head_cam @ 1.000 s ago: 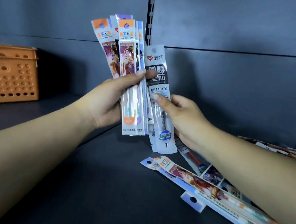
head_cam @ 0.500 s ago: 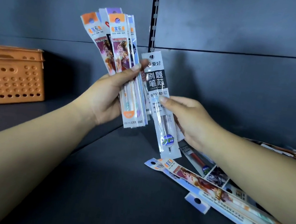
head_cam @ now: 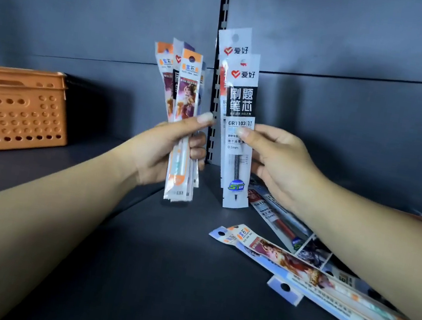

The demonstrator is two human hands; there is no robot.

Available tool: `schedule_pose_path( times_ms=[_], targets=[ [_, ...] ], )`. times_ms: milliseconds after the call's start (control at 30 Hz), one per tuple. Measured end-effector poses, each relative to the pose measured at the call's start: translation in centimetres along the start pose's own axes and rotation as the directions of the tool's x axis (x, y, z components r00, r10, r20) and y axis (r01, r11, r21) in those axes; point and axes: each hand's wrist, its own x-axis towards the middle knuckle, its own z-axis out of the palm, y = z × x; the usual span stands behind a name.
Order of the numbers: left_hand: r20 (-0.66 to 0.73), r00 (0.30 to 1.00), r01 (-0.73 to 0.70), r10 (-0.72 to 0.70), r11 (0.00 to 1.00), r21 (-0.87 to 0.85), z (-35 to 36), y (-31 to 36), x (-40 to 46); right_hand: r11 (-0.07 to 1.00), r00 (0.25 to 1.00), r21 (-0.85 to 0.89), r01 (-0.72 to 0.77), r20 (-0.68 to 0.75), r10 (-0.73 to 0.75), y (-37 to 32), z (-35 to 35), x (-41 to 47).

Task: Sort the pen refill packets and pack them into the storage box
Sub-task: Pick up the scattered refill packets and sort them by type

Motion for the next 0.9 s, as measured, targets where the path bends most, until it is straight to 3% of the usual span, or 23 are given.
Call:
schedule_pose_path(
  times_ms=[133,233,400,600,667,733,800,900],
  targets=[
    [0.061,0.998,-0.005,0.002,0.999,0.045,0.0,-1.1,0.4,0.997,0.998,0.038,-0.068,0.017,0.068,0.0,0.0,0.0],
    [0.142,0.99,0.009,-0.009,1.0,0.0,0.1,-1.4,0.4,0.992,0.99,0.06,-0.112,0.098,0.105,0.5,0.1,-0.4],
    [0.148,0.989,-0.006,0.012,0.999,-0.042,0.4,-1.4,0.3,0.98,0.952,0.022,-0.199,0.244,0.188,1.1,0.5,-1.1],
    [0.121,0.99,-0.058,0.068,0.995,-0.08,1.5,-0.6,-0.1,0.922,0.913,-0.295,-0.252,0.244,0.327,0.8,0.2,-1.0],
    [0.036,0.992,-0.114,0.118,0.99,-0.088,1.5,-0.4,-0.1,0.804,0.919,-0.579,-0.135,0.229,0.32,-0.6,-0.3,-0.6],
    [-0.005,0.989,-0.149,0.149,0.987,-0.062,1.6,-0.6,0.1,0.598,0.904,-0.801,-0.013,0.246,0.349,-2.5,-1.0,-0.3],
    [0.013,0.989,-0.147,0.147,0.989,-0.021,2.0,-1.2,0.1,0.468,0.832,-0.884,-0.007,0.255,0.493,-4.2,-2.0,-0.4],
    [0.038,0.992,-0.119,0.119,0.993,0.018,2.7,-1.8,0.2,0.243,0.662,-0.969,0.055,0.217,0.717,-5.5,-2.5,-1.8]
  ],
)
